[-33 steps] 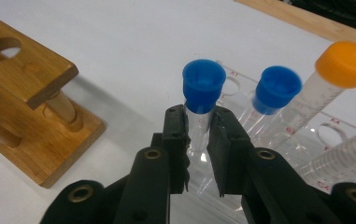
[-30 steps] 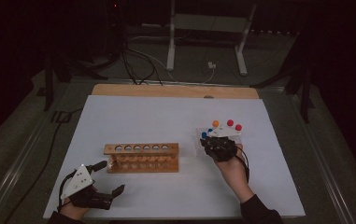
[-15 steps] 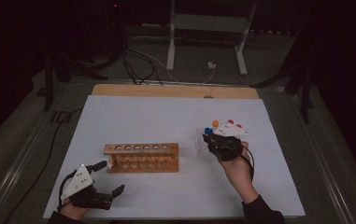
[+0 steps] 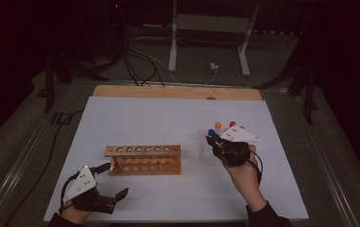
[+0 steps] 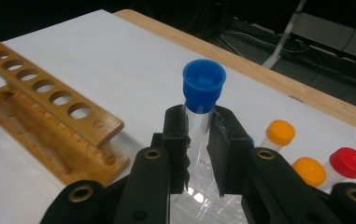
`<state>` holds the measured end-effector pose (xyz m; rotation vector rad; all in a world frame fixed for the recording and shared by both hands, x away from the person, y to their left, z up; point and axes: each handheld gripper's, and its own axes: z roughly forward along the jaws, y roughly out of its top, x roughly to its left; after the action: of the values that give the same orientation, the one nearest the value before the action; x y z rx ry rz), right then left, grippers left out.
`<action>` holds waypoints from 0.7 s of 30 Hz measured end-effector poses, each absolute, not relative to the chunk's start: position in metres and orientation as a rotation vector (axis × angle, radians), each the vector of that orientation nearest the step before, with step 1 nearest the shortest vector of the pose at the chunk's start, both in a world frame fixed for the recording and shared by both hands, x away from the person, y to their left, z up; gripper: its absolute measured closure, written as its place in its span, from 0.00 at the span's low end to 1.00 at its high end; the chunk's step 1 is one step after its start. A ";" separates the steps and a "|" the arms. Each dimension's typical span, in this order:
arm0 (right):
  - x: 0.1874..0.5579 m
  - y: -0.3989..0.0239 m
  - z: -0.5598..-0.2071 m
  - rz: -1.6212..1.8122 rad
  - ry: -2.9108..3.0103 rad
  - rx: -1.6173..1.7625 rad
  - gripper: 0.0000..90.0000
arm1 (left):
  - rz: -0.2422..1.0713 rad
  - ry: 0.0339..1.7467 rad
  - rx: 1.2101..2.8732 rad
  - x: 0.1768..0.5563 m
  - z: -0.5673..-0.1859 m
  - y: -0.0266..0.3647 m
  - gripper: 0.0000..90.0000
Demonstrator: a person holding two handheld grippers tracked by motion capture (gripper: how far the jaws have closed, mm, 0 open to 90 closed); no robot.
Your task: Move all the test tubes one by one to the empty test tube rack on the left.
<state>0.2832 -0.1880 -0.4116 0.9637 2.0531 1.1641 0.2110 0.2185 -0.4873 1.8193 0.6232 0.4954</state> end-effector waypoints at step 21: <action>0.256 -0.178 -0.440 1.141 2.220 0.894 0.86 | 0.309 0.514 1.873 0.232 -0.441 0.173 0.01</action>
<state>0.2557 -0.1776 -0.4405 0.8939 2.2198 1.1410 0.2315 0.1729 -0.4412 1.8733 0.5136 0.3088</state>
